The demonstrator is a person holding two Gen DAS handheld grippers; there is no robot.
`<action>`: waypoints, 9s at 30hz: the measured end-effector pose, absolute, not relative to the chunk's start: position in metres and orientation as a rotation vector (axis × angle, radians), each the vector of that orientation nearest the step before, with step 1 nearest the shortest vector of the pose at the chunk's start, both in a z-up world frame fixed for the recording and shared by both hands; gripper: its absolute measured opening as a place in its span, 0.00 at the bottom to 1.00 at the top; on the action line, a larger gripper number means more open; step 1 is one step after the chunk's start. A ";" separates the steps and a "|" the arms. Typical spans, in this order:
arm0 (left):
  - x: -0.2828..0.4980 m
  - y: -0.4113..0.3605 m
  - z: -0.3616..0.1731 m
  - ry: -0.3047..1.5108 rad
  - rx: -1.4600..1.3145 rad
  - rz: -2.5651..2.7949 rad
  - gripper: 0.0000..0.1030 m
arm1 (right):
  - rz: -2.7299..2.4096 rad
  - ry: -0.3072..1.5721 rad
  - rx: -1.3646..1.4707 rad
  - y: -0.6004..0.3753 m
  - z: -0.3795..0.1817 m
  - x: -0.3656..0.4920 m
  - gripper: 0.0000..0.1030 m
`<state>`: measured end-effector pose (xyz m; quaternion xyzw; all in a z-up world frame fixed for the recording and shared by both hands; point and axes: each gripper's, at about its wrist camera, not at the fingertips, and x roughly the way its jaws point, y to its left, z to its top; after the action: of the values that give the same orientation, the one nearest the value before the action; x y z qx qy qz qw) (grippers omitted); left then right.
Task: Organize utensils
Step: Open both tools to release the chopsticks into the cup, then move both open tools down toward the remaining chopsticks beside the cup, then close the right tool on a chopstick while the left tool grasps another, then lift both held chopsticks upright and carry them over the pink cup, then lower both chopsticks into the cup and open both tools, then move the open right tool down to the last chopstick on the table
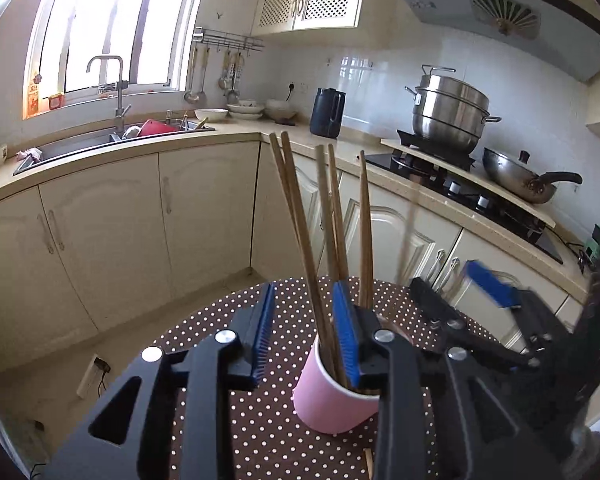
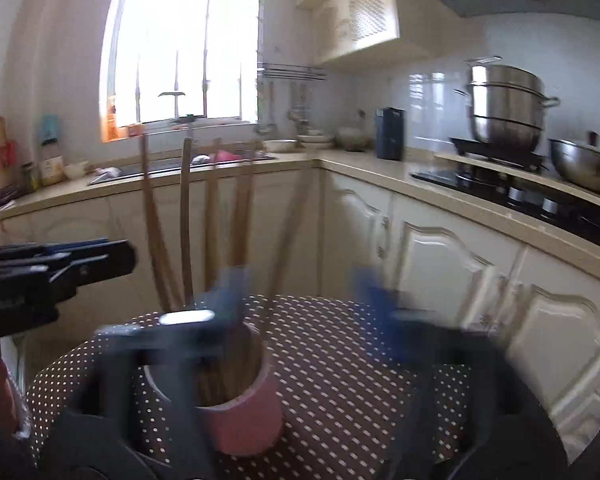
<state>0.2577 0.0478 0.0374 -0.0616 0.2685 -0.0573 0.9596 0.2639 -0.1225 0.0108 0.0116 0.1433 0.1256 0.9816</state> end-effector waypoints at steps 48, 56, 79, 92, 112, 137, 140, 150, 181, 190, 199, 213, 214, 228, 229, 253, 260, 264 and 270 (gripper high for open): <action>0.139 0.031 -0.058 0.738 -0.063 -0.072 0.62 | 0.226 0.798 0.169 -0.157 -0.068 0.156 0.92; 0.126 0.041 -0.071 0.755 -0.058 -0.072 0.62 | 0.230 0.866 0.119 -0.136 -0.091 0.150 0.92; 0.129 0.059 -0.094 0.806 -0.190 -0.101 0.64 | 0.185 0.932 0.048 -0.121 -0.100 0.156 0.92; 0.133 0.059 -0.096 0.825 -0.198 -0.107 0.64 | 0.135 0.956 -0.071 -0.098 -0.098 0.159 0.92; 0.138 0.027 -0.079 0.828 -0.061 -0.111 0.65 | 0.284 0.925 -0.085 -0.120 -0.097 0.153 0.07; 0.171 -0.022 -0.101 0.930 0.086 -0.131 0.71 | 0.181 0.948 -0.060 -0.165 -0.089 0.212 0.07; 0.172 -0.025 -0.103 0.943 0.086 -0.135 0.72 | 0.181 0.957 -0.069 -0.165 -0.090 0.210 0.08; 0.172 -0.033 -0.101 0.932 0.095 -0.153 0.39 | 0.150 0.952 -0.072 -0.172 -0.094 0.189 0.50; 0.138 0.053 -0.025 0.601 -0.192 -0.123 0.05 | 0.180 0.588 0.102 -0.186 0.009 0.156 0.06; 0.156 0.042 0.027 0.437 -0.201 -0.066 0.05 | 0.194 0.500 0.128 -0.173 0.040 0.170 0.06; 0.170 0.032 0.071 0.234 -0.210 -0.102 0.05 | 0.185 0.396 0.163 -0.172 0.089 0.187 0.06; 0.231 0.034 0.088 0.086 -0.352 -0.086 0.05 | 0.209 0.324 0.222 -0.176 0.138 0.212 0.06; 0.236 0.033 0.088 0.081 -0.362 -0.089 0.05 | 0.208 0.318 0.223 -0.176 0.139 0.214 0.06; 0.294 0.030 0.062 0.098 -0.363 -0.024 0.05 | 0.296 0.316 0.240 -0.162 0.139 0.239 0.06; 0.296 0.030 0.058 0.105 -0.357 -0.018 0.05 | 0.298 0.324 0.240 -0.160 0.137 0.242 0.06; 0.255 0.022 0.002 0.263 -0.116 0.001 0.08 | 0.299 0.645 0.120 -0.114 0.031 0.283 0.11; 0.234 0.024 -0.009 0.277 -0.047 0.011 0.44 | 0.168 0.627 0.087 -0.126 0.008 0.270 0.61; 0.224 0.025 -0.010 0.291 -0.034 0.015 0.48 | 0.160 0.660 0.101 -0.134 -0.004 0.262 0.61; 0.204 0.026 -0.010 0.295 -0.011 0.027 0.54 | 0.117 0.656 0.101 -0.150 -0.015 0.242 0.69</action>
<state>0.2040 0.0260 -0.0101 -0.0056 0.1469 0.0136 0.9890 0.2417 -0.1498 -0.0145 0.0495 0.3219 0.0576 0.9437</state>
